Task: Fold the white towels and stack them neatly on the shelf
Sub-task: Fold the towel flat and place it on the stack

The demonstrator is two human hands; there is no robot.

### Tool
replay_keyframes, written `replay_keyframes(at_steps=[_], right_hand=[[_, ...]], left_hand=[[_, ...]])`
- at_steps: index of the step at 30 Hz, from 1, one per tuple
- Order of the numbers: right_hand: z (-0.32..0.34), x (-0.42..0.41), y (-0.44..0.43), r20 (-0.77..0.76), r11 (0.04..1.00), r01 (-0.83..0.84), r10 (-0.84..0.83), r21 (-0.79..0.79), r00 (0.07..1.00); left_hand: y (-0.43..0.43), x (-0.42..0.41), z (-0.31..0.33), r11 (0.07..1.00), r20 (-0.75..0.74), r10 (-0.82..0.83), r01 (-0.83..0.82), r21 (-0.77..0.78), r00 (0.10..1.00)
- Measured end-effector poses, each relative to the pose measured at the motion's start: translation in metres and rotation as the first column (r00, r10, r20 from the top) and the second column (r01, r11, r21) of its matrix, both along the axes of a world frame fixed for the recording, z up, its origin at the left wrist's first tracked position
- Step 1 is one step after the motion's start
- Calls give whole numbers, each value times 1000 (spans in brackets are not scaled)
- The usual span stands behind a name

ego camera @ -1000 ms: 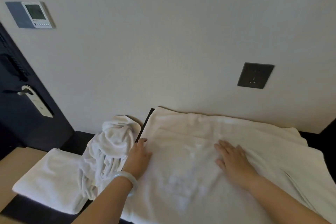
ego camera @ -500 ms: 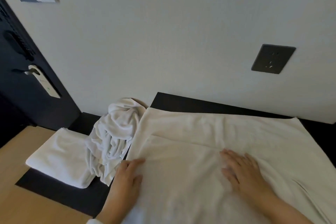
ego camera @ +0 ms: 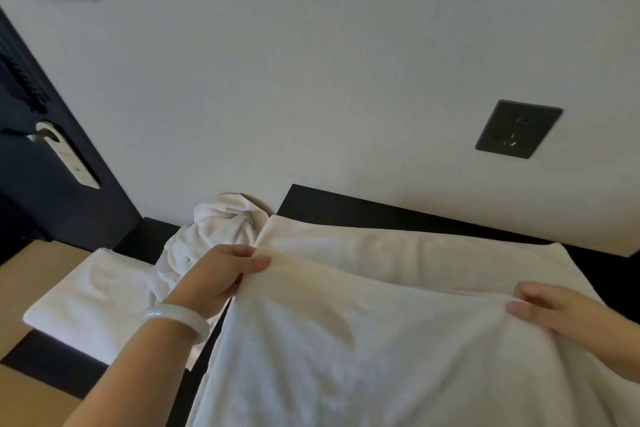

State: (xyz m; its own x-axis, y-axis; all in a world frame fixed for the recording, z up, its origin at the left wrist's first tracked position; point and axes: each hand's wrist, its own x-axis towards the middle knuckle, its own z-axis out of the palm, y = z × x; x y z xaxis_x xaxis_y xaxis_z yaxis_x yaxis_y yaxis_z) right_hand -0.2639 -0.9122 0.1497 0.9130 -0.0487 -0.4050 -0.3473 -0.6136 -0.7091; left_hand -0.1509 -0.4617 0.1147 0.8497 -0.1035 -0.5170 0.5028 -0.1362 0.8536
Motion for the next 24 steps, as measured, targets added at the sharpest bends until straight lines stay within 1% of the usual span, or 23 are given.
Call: replay_keyframes(at_steps=[2, 3, 4, 6, 8, 10, 11, 13, 15, 17, 19, 21, 23, 24], right_hand=[[34, 21, -4, 68, 997, -6, 1, 72, 998], [46, 38, -5, 112, 996, -8, -2, 86, 994], [51, 59, -5, 153, 997, -11, -1, 78, 988], [40, 104, -3, 180, 1000, -2, 6, -22, 984], [0, 142, 3, 127, 983, -21, 45, -185, 991], [-51, 166, 7, 48, 944, -73, 93, -322, 994], [-70, 170, 8, 20, 931, -91, 104, -354, 994], [-90, 171, 8, 1, 926, -93, 101, -366, 995], [-92, 170, 6, 28, 932, -92, 108, -352, 994], [-86, 168, 1, 58, 941, -118, 143, -317, 988], [-73, 164, -5, 64, 953, -173, 194, -248, 979], [-49, 157, -11, 100, 958, -241, 258, -157, 961], [-25, 158, -15, 174, 983, -186, 184, -5, 967], [-19, 163, -15, 193, 989, -141, 131, 40, 972]], left_hand=[[5, 14, 14, 998, 123, 61, -57, -33, 991], [5, 23, 17, 996, 190, 87, -84, -23, 978], [4, 34, 18, 993, 252, 105, -114, 19, 962], [-5, 55, 8, 970, 331, 116, -179, 166, 937], [-17, 68, -16, 921, 320, 64, -179, 345, 945], [-25, 74, -46, 860, 249, 8, -134, 493, 968], [-26, 77, -61, 839, 236, 12, -139, 526, 972], [-25, 81, -77, 823, 282, 40, -192, 534, 959], [-23, 84, -80, 834, 305, 50, -208, 512, 951], [-27, 84, -73, 821, 293, 59, -213, 530, 954], [-33, 77, -60, 802, 346, 56, -249, 543, 937], [-36, 69, -40, 768, 431, 67, -322, 553, 900], [-32, 71, -20, 736, 502, 102, -405, 543, 859], [-28, 76, -15, 728, 524, 106, -424, 538, 845]])
